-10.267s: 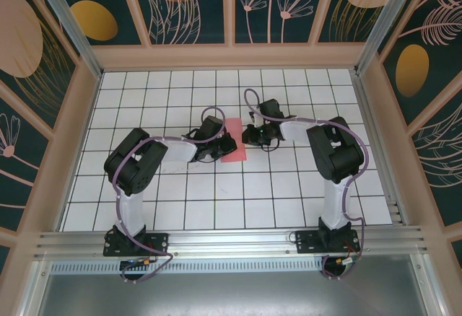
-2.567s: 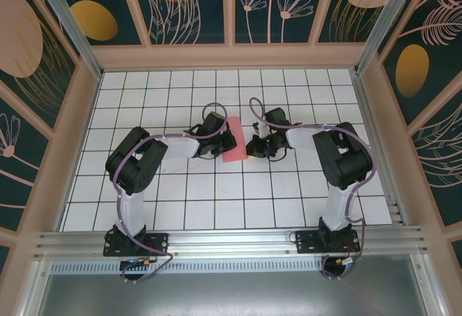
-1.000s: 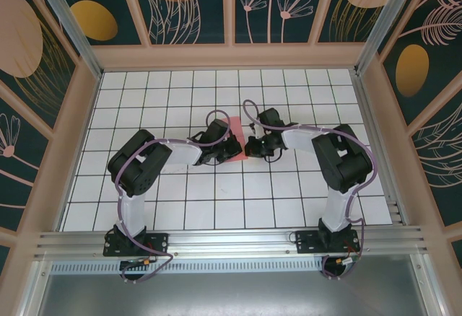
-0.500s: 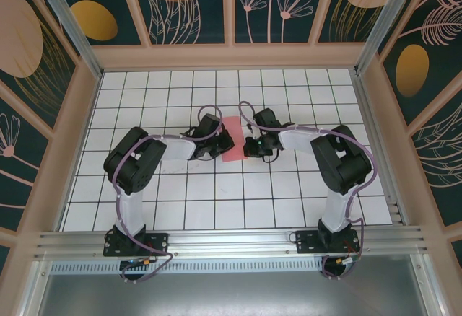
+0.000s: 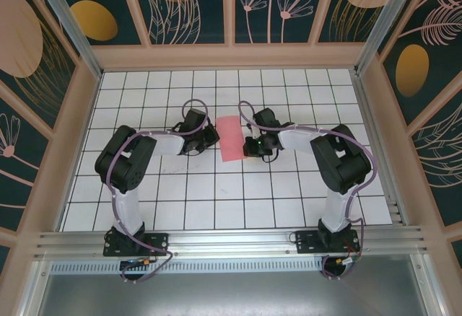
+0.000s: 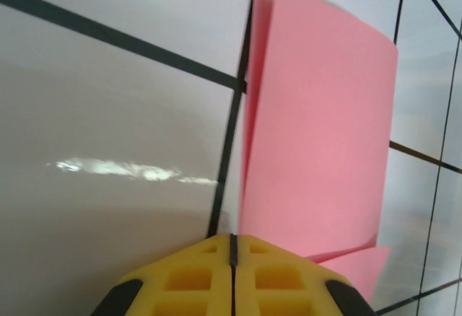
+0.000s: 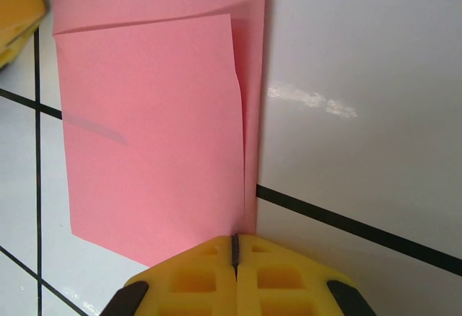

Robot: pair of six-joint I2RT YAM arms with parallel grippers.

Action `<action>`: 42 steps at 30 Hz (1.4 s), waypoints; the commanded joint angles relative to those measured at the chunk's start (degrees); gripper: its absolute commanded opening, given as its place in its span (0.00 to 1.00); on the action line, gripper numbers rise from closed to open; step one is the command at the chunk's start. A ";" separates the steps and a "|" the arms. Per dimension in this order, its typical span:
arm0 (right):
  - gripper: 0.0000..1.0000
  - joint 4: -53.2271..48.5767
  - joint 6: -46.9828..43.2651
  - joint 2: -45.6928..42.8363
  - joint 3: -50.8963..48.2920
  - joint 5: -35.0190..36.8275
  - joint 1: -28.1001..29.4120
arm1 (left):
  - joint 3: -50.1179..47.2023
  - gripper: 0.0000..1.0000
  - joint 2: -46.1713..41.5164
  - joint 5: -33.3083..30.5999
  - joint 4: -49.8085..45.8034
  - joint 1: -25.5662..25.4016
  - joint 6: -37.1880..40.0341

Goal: Fold a paper plane with a square sheet of paper (pick it up from the middle)
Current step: Fold the triangle a second time at the center of the table.

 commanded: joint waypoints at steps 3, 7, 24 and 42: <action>0.01 -8.64 -0.85 5.15 -4.09 7.41 -0.35 | -0.74 0.09 -2.70 -3.16 -4.08 1.36 3.86; 0.01 -7.11 1.40 0.83 -4.23 0.27 -0.18 | -0.76 0.11 -8.48 -3.03 -4.57 1.35 4.71; 0.12 -0.72 6.40 -7.18 -1.11 -8.75 -2.61 | -2.02 0.07 -6.29 5.78 4.90 -7.00 1.46; 0.05 -0.41 2.93 1.49 2.33 -12.33 -0.18 | 2.77 0.04 1.45 4.65 2.89 -7.30 -0.02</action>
